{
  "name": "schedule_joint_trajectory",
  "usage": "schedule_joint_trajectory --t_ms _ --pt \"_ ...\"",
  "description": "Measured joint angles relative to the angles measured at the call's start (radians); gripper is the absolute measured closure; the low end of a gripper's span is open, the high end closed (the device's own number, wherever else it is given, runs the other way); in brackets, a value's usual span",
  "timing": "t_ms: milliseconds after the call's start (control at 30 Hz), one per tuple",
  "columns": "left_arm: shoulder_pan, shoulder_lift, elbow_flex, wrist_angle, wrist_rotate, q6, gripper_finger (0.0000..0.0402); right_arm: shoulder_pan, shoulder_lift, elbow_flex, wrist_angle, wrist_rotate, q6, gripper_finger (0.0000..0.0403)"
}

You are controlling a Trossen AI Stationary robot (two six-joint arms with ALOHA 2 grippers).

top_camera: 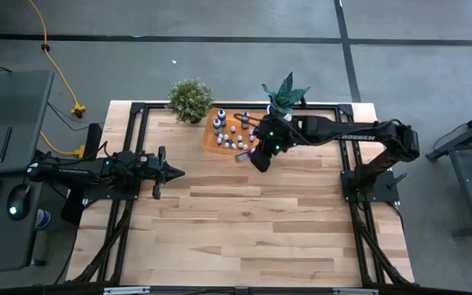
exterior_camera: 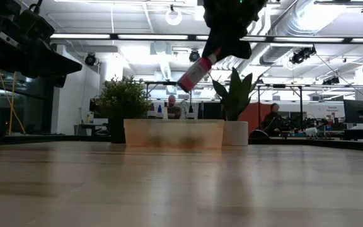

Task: Pick & Place food coloring
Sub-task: Put the large pink bottle into the bin

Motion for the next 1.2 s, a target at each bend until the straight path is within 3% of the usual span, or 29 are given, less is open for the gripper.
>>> schedule_joint_trajectory --t_ms 233,367,533,867,1033,1200 --pt "0.000 0.000 0.000 0.000 0.000 0.000 0.0401 -0.075 0.001 0.009 0.002 0.060 -0.018 0.0289" --pt "0.000 0.000 0.000 0.000 0.000 0.000 0.0401 -0.099 0.022 0.088 -0.052 0.085 -0.028 0.0289" --pt "0.000 0.000 0.000 0.000 0.000 0.000 0.0401 -0.132 0.138 0.316 -0.267 0.112 -0.087 0.0289" --pt "0.000 0.000 0.000 0.000 0.000 0.000 0.0401 -0.159 0.506 0.896 -0.698 0.206 -0.215 0.0289" --pt "0.000 0.000 0.000 0.000 0.000 0.000 0.0401 -0.173 0.625 1.008 -0.843 0.218 -0.209 0.0289" --pt "0.000 0.000 0.000 0.000 0.000 0.000 0.0401 -0.181 0.679 0.976 -0.878 0.175 -0.178 0.0289"
